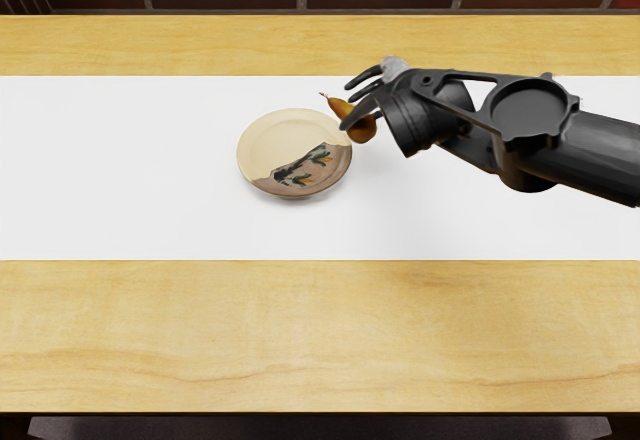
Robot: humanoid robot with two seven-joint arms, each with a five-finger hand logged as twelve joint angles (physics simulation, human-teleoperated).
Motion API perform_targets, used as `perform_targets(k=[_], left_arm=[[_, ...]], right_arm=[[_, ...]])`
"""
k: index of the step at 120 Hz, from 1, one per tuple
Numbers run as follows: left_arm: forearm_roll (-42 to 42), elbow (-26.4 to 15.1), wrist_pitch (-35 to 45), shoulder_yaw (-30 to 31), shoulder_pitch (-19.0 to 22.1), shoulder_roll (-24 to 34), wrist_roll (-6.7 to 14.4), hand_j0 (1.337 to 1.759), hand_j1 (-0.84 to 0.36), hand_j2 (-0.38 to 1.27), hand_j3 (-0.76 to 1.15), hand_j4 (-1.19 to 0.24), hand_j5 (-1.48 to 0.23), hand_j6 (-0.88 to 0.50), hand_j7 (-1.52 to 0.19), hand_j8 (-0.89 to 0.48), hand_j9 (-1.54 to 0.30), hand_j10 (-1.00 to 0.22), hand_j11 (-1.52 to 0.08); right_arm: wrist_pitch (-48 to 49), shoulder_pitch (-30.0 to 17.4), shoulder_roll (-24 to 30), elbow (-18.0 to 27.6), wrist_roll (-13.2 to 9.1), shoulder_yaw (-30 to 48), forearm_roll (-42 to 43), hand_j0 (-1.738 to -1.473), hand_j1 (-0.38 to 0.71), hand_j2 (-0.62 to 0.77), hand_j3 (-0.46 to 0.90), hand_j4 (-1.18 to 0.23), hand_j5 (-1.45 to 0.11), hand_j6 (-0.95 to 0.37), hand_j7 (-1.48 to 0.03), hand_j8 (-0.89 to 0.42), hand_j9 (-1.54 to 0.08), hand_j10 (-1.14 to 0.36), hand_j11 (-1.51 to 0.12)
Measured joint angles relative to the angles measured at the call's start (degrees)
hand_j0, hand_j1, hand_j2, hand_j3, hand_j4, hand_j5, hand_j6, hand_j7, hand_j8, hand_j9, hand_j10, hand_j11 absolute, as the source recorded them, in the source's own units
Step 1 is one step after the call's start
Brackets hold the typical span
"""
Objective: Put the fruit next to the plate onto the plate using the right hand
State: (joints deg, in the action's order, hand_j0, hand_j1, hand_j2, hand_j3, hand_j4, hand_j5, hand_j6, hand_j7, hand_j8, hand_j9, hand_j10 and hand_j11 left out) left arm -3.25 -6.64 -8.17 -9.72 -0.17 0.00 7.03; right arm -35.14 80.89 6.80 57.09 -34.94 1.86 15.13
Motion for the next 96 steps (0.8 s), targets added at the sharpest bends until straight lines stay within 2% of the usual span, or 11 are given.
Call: perform_targets(k=[12, 15, 16, 30, 44, 57, 68, 88, 96], left_arm=[[0.0, 0.0, 0.0, 0.0, 0.0, 0.0, 0.0, 1.658, 0.35, 0.00, 0.00, 0.00, 0.00, 0.00, 0.00, 0.00, 0.00, 0.00, 0.00], [0.0, 0.0, 0.0, 0.0, 0.0, 0.0, 0.0, 1.658, 0.35, 0.00, 0.00, 0.00, 0.00, 0.00, 0.00, 0.00, 0.00, 0.00, 0.00], [0.0, 0.0, 0.0, 0.0, 0.0, 0.0, 0.0, 1.658, 0.35, 0.00, 0.00, 0.00, 0.00, 0.00, 0.00, 0.00, 0.00, 0.00, 0.00], [0.0, 0.0, 0.0, 0.0, 0.0, 0.0, 0.0, 1.658, 0.35, 0.00, 0.00, 0.00, 0.00, 0.00, 0.00, 0.00, 0.00, 0.00, 0.00], [0.0, 0.0, 0.0, 0.0, 0.0, 0.0, 0.0, 1.658, 0.35, 0.00, 0.00, 0.00, 0.00, 0.00, 0.00, 0.00, 0.00, 0.00, 0.00], [0.0, 0.0, 0.0, 0.0, 0.0, 0.0, 0.0, 1.658, 0.35, 0.00, 0.00, 0.00, 0.00, 0.00, 0.00, 0.00, 0.00, 0.00, 0.00], [0.0, 0.0, 0.0, 0.0, 0.0, 0.0, 0.0, 1.658, 0.35, 0.00, 0.00, 0.00, 0.00, 0.00, 0.00, 0.00, 0.00, 0.00, 0.00], [0.0, 0.0, 0.0, 0.0, 0.0, 0.0, 0.0, 1.658, 0.35, 0.00, 0.00, 0.00, 0.00, 0.00, 0.00, 0.00, 0.00, 0.00, 0.00], [0.0, 0.0, 0.0, 0.0, 0.0, 0.0, 0.0, 1.658, 0.35, 0.00, 0.00, 0.00, 0.00, 0.00, 0.00, 0.00, 0.00, 0.00, 0.00]], right_arm=[[0.0, 0.0, -1.3, 0.0, 0.0, 1.1, 0.2, -1.655, 0.39, 0.48, 0.00, -0.86, -1.16, -0.80, -1.13, -0.54, -1.15, -0.50, -1.15], [0.1, 0.0, -1.8, -0.1, 0.0, 1.2, 0.3, -1.655, 0.41, 0.41, 0.00, -0.86, -1.16, -0.81, -1.13, -0.56, -1.15, -0.52, -1.15], [0.1, 0.0, -2.0, -0.1, -0.1, 1.3, 0.4, -1.655, 0.44, 0.46, 0.00, -0.86, -1.16, -0.81, -1.13, -0.57, -1.15, -0.53, -1.14], [0.1, 0.0, -3.6, -0.3, -0.1, 1.7, 1.1, -1.656, 0.55, 0.19, 0.00, -0.87, -1.14, -0.84, -1.13, -0.70, -1.14, -0.68, -1.14], [0.1, 0.1, -4.5, -1.3, -0.1, 2.3, 1.4, -1.657, 0.18, 0.10, 0.00, -0.51, -0.67, -0.49, -0.66, -0.41, -0.67, -0.40, -0.66], [0.4, -0.6, -4.0, -1.7, -0.1, 5.5, 1.4, -1.658, -0.04, 0.06, 0.00, -0.30, -0.39, -0.29, -0.39, -0.24, -0.39, -0.24, -0.39], [8.4, -3.6, -1.0, -1.8, -0.1, 11.7, 1.3, -1.658, -0.15, 0.04, 0.00, -0.19, -0.25, -0.18, -0.25, -0.16, -0.25, -0.15, -0.25], [38.1, -16.5, 8.5, -1.8, -0.1, 31.2, 0.9, -1.658, -0.26, 0.02, 0.00, -0.08, -0.11, -0.08, -0.11, -0.07, -0.11, -0.07, -0.11], [50.1, -20.7, 11.8, -1.8, -0.1, 36.4, 0.8, -1.658, -0.29, 0.01, 0.00, -0.06, -0.08, -0.06, -0.08, -0.05, -0.08, -0.05, -0.08]])
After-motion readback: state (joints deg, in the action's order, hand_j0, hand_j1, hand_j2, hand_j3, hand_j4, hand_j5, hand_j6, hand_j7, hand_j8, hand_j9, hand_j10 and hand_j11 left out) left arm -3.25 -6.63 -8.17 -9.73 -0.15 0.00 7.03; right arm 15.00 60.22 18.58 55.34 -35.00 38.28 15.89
